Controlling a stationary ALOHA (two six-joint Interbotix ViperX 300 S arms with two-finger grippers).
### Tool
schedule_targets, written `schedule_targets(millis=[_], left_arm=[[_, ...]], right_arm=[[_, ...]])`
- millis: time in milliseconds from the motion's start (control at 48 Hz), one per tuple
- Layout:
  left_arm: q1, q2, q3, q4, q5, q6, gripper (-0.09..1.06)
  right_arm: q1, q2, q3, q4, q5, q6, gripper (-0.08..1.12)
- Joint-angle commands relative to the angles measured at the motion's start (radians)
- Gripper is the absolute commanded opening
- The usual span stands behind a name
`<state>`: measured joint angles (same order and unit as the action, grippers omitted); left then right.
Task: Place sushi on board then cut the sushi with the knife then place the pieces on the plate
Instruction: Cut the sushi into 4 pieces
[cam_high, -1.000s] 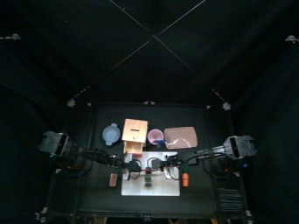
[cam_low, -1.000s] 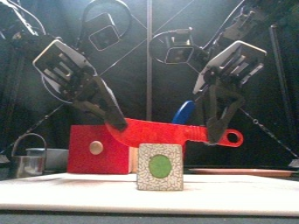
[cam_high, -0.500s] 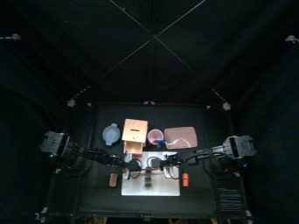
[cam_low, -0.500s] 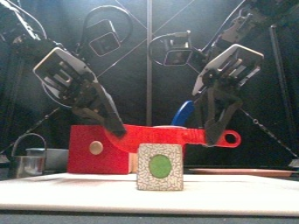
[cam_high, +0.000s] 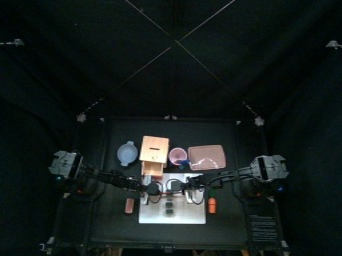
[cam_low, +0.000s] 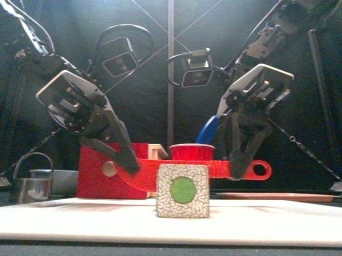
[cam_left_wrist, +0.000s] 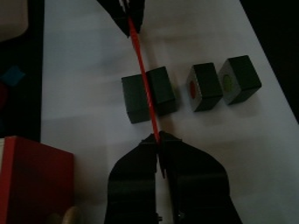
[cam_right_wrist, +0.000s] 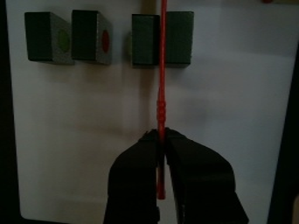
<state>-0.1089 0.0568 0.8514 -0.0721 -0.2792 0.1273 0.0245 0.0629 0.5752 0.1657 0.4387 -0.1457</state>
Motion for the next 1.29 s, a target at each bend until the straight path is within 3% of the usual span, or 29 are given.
schedule_targets(millis=[21, 250, 417, 917, 1021, 1188, 1292], left_arm=[[0.003, -0.008, -0.02, 0.0, -0.012, 0.009, 0.36], [0.0, 0.034, -0.02, -0.003, -0.012, 0.008, 0.36], [0.006, 0.015, -0.021, -0.006, -0.012, 0.011, 0.36], [0.017, -0.164, -0.014, 0.014, -0.012, 0.014, 0.4], [0.032, -0.176, -0.008, 0.015, -0.018, 0.014, 0.47], [0.032, -0.186, -0.006, 0.015, -0.052, 0.015, 0.75], [0.028, -0.193, -0.005, 0.023, -0.084, 0.028, 0.85]], right_arm=[[-0.005, -0.018, -0.046, 0.009, -0.028, -0.005, 0.35], [-0.005, 0.026, -0.049, 0.028, -0.041, -0.003, 0.35], [-0.011, 0.006, -0.058, 0.018, -0.026, -0.005, 0.35], [-0.011, -0.133, -0.077, -0.051, 0.055, -0.003, 0.35], [-0.009, -0.149, -0.075, -0.051, 0.067, -0.003, 0.35], [-0.005, -0.164, -0.067, -0.048, 0.107, -0.003, 0.35], [-0.008, -0.179, -0.061, -0.041, 0.138, 0.0, 0.35]])
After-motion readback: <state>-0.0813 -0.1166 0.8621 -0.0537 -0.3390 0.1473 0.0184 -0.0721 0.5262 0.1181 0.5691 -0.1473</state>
